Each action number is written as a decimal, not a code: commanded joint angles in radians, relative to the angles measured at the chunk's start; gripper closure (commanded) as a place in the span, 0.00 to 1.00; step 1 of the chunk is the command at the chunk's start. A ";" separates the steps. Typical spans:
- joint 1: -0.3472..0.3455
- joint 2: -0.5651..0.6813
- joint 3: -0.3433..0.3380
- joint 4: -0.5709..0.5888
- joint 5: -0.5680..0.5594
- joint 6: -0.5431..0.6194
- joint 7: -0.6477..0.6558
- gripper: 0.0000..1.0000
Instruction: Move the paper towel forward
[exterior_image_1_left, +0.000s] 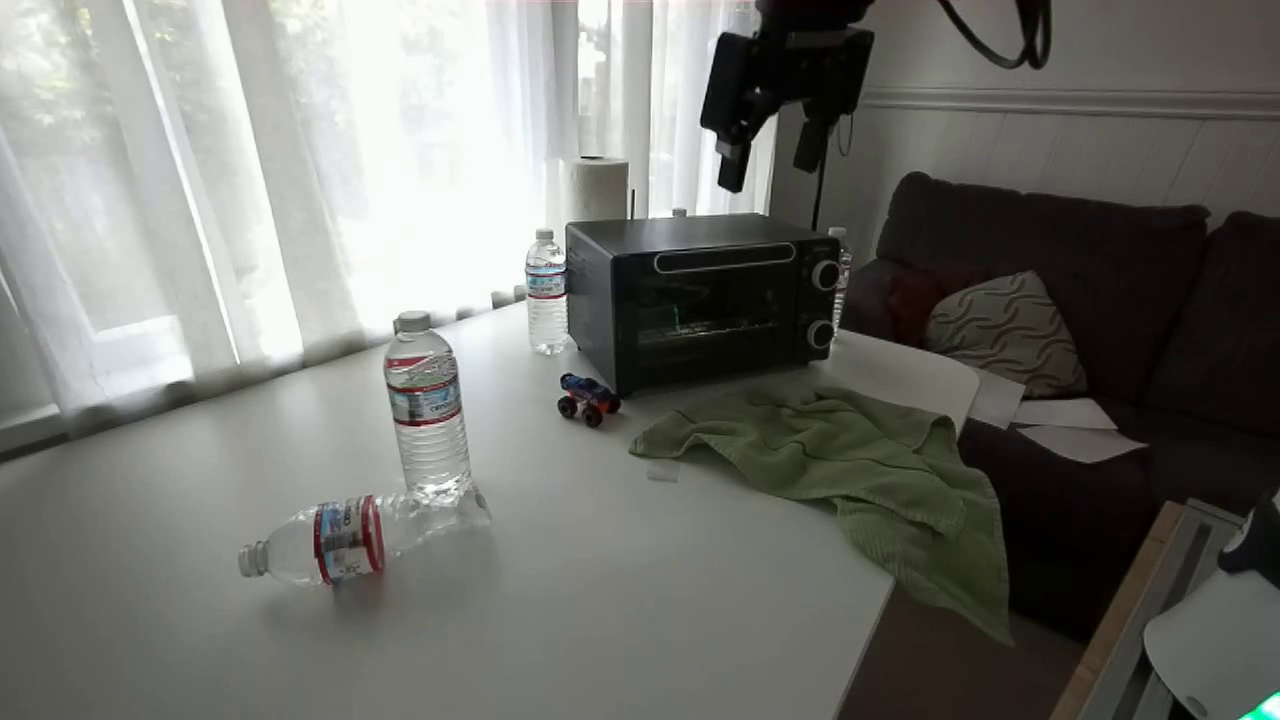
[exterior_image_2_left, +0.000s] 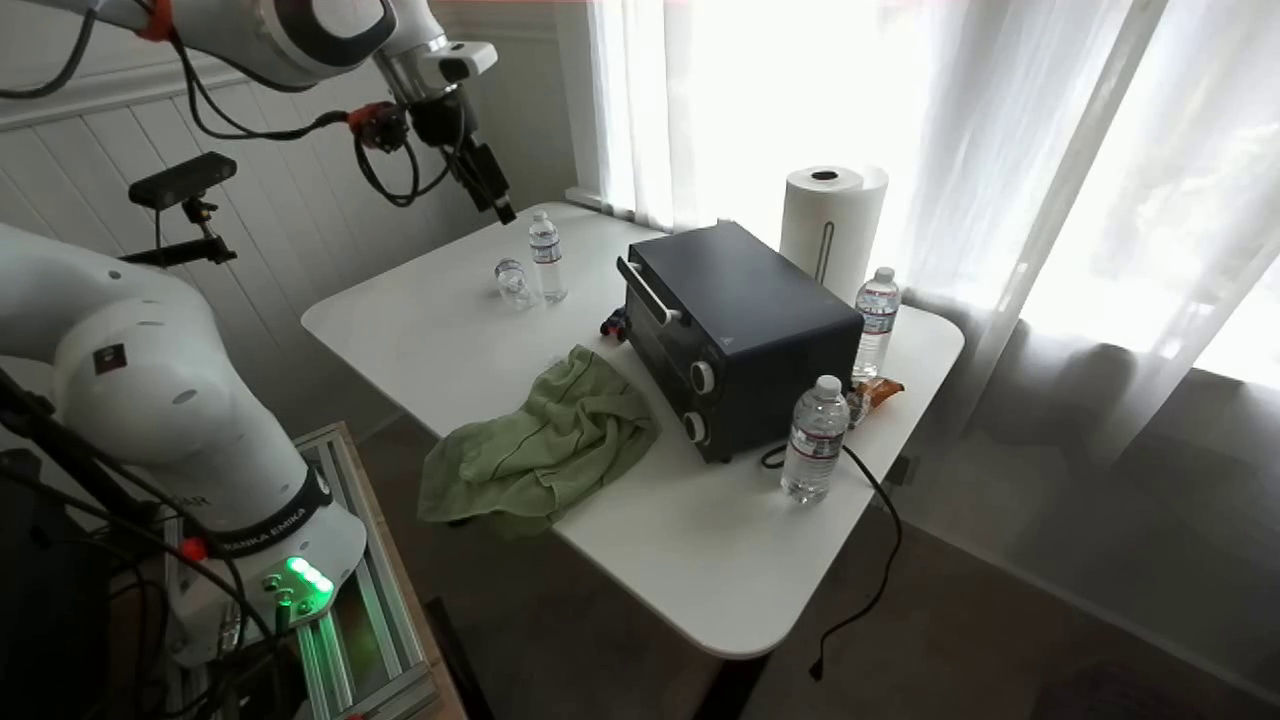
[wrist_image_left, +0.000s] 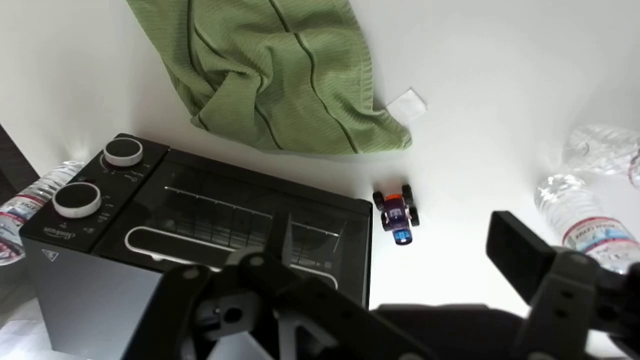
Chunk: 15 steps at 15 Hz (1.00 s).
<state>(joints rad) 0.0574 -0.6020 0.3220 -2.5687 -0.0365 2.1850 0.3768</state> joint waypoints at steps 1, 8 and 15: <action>-0.050 0.121 -0.033 0.179 -0.034 -0.006 0.031 0.00; -0.107 0.425 -0.090 0.601 -0.043 -0.056 0.088 0.00; -0.087 0.764 -0.226 0.996 -0.105 -0.044 0.143 0.00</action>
<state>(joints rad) -0.0530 0.0034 0.1479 -1.7704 -0.0960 2.1601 0.4733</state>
